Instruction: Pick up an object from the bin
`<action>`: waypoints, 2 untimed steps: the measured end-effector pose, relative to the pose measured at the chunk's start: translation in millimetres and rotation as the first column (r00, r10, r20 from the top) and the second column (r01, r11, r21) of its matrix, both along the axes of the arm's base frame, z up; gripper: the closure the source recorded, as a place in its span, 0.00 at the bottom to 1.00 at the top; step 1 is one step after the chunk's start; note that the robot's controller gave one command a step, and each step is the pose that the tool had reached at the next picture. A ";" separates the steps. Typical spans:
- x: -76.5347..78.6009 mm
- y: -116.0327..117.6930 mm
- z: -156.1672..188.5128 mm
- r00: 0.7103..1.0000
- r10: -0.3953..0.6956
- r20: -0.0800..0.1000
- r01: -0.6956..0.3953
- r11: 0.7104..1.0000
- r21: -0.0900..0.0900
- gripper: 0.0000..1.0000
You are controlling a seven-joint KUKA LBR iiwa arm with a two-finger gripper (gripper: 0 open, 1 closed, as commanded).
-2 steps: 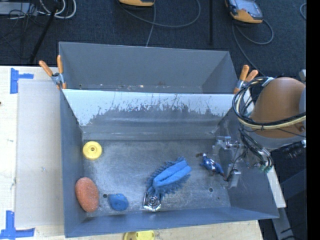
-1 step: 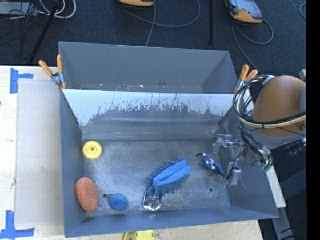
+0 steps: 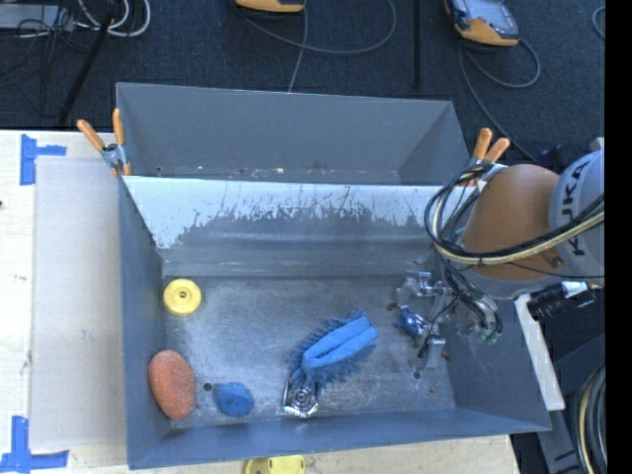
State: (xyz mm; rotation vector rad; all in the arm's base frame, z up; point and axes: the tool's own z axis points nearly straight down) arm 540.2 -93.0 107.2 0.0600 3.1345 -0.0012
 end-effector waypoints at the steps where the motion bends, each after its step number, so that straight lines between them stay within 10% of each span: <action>1: -29.6 11.1 -32.3 0.999 -0.037 -0.011 0.037 0.999 0.003 0.00; 2: -25.6 23.7 -35.0 0.996 -0.089 -0.011 0.089 0.996 0.001 0.00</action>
Offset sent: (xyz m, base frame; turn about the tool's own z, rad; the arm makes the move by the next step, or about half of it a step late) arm 0.0017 0.0403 -0.0372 0.1294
